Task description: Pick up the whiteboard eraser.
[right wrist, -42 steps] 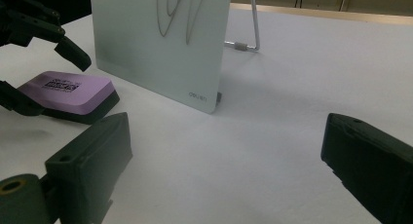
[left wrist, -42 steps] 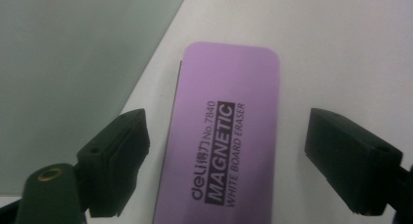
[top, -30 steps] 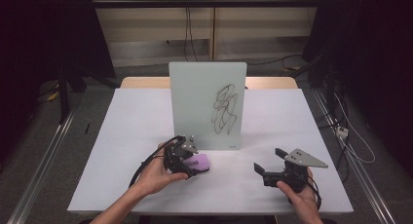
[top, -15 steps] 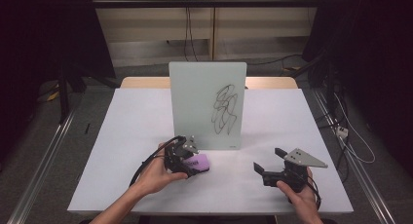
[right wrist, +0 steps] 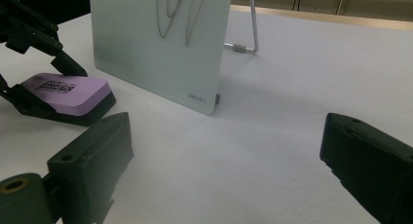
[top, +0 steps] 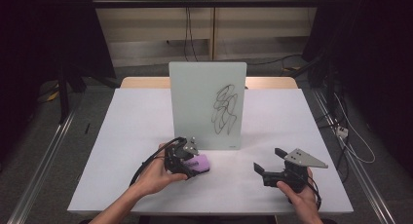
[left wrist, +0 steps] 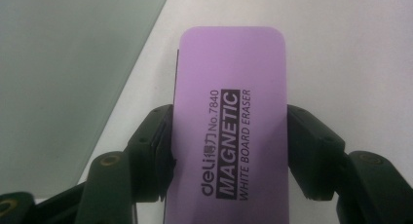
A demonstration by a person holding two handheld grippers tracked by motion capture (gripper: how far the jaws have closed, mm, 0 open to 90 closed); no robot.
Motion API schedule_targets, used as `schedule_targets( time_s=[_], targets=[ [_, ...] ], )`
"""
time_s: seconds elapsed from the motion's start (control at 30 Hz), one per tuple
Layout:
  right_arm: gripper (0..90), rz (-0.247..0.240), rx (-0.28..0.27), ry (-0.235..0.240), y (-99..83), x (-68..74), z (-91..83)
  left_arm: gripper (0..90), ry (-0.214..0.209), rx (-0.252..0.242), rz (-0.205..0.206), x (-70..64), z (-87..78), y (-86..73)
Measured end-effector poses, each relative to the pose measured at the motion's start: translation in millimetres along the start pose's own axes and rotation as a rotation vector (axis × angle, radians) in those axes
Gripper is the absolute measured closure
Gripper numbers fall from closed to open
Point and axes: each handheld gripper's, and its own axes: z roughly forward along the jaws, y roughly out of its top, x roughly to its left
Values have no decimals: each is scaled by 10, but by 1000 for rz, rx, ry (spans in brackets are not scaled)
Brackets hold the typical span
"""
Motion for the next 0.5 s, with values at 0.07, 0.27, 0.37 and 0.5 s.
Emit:
schedule_targets(
  time_s=[0.07, 0.27, 0.37, 0.5],
  targets=[
    [49, 2, 2, -1, -2, -2, -1, 402, 3, -14, -7, -11, -7, 4],
    [45, 2, -6, 3, -3, 1, -15, 403, 0, -60, -36, 14, -66, -5],
    [45, 2, -4, 5, -4, 1, -13, 403, 14, -95, -52, 27, -101, -15],
    [45, -1, -2, 3, -4, -1, -12, 403, 24, -137, -73, 41, -146, -26]
  ],
)
